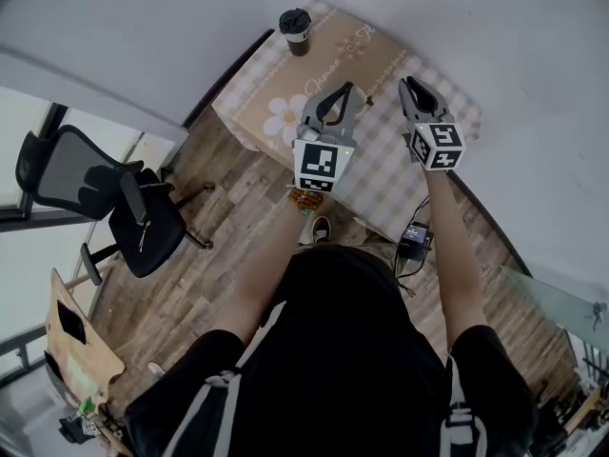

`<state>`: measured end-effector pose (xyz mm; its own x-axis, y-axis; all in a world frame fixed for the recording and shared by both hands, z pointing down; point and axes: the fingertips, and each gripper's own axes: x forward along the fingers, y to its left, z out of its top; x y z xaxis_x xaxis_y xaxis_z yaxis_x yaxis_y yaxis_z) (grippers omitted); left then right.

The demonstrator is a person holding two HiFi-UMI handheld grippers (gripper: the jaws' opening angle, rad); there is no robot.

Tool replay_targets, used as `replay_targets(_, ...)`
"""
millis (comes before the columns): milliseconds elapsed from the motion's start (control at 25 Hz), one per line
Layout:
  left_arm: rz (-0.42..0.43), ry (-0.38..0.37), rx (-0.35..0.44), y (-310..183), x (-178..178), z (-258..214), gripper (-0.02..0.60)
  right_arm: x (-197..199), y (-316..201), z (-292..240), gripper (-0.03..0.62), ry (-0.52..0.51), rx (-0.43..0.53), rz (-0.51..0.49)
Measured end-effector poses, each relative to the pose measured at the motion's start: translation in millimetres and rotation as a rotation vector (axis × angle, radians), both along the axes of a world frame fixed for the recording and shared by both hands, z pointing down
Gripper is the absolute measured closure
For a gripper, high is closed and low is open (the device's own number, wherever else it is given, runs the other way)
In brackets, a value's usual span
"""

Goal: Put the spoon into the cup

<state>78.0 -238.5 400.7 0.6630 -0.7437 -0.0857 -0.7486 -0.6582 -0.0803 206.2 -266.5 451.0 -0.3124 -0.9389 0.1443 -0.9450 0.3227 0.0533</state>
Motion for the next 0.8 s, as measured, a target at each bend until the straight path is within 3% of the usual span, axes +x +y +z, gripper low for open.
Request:
replay_targets(360,-0.021,0.029,0.087,1,-14,-44,0.565,-27,23,-64,0.546,-0.011,0.14,-0.033)
replay_targets(600,-0.014,0.032,0.098,16,-22,-46,0.565,-46,48,-76,0.546,0.035,0.196,-0.053)
replay_targets(800,-0.012,0.037,0.089,24,-28,-40,0.564,-50,64,-70,0.546,0.039,0.215,0.008)
